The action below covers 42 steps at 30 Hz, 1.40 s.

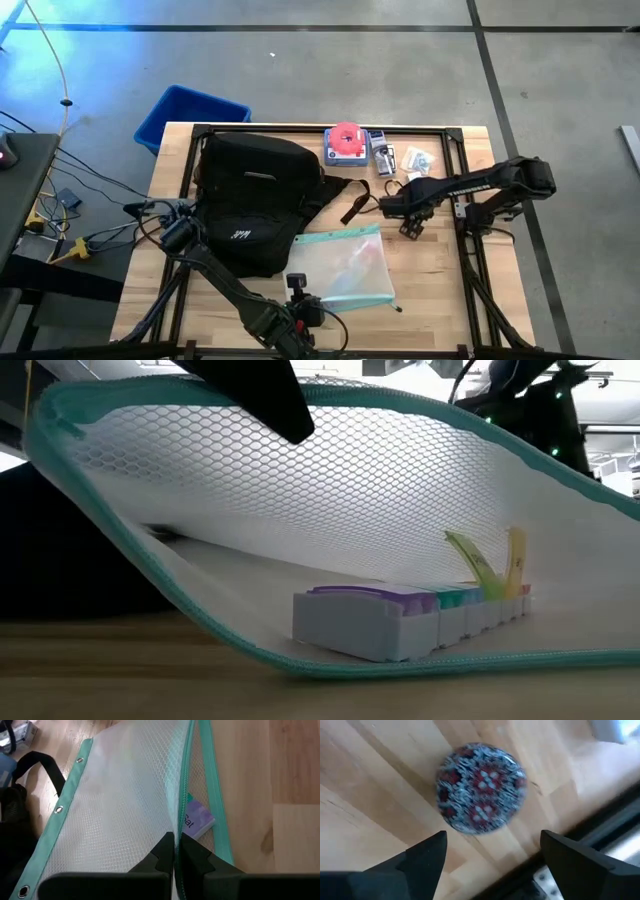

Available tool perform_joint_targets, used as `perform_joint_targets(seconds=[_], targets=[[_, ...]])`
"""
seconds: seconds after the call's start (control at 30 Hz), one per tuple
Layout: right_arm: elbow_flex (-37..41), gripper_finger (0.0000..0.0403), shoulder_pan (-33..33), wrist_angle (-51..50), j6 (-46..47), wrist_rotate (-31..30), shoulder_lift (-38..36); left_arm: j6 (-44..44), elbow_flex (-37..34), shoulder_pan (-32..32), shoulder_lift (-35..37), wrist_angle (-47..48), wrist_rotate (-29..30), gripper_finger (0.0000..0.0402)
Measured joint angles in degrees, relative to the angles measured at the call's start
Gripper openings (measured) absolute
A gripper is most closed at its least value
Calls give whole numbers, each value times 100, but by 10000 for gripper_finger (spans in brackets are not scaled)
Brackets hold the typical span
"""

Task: Unpack backpack
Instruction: Put the scented candle into the zip bag

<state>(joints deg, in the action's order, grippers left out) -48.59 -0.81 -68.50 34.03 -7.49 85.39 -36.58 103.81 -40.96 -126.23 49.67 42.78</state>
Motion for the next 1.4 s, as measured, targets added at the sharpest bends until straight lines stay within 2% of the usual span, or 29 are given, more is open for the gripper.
perform_joint_targets(seconds=[0.27,0.43,0.5,0.6,0.77,0.9,1.03,1.1,1.2,1.27,1.4], targets=[[599,360,-246,1170,-98,53,-4,24,-1,16,0,2,17,0],[1004,352,-298,1556,-41,218,-31,-17,0,27,0,2,20,0],[1050,329,-278,1591,-45,254,-31,-22,0,40,0,-2,20,0],[984,272,-180,1585,-77,183,-88,-23,-1,69,0,0,17,0],[575,149,102,1535,-152,-27,-347,-32,-1,95,0,-4,9,0],[208,60,644,1629,-253,179,-550,-68,0,110,0,-2,7,0],[-27,7,1087,1565,-248,42,-647,-84,-1,126,0,-3,-12,0],[-165,5,1181,1659,-299,34,-647,-88,-1,128,0,-3,-13,0],[-333,30,1164,1779,-301,-221,-647,-99,0,152,0,-11,-26,0],[-428,63,1073,1884,-308,-405,-647,-139,0,173,0,-11,-28,0],[-488,149,635,2185,-487,-324,-635,-178,0,209,0,-13,-54,0]])
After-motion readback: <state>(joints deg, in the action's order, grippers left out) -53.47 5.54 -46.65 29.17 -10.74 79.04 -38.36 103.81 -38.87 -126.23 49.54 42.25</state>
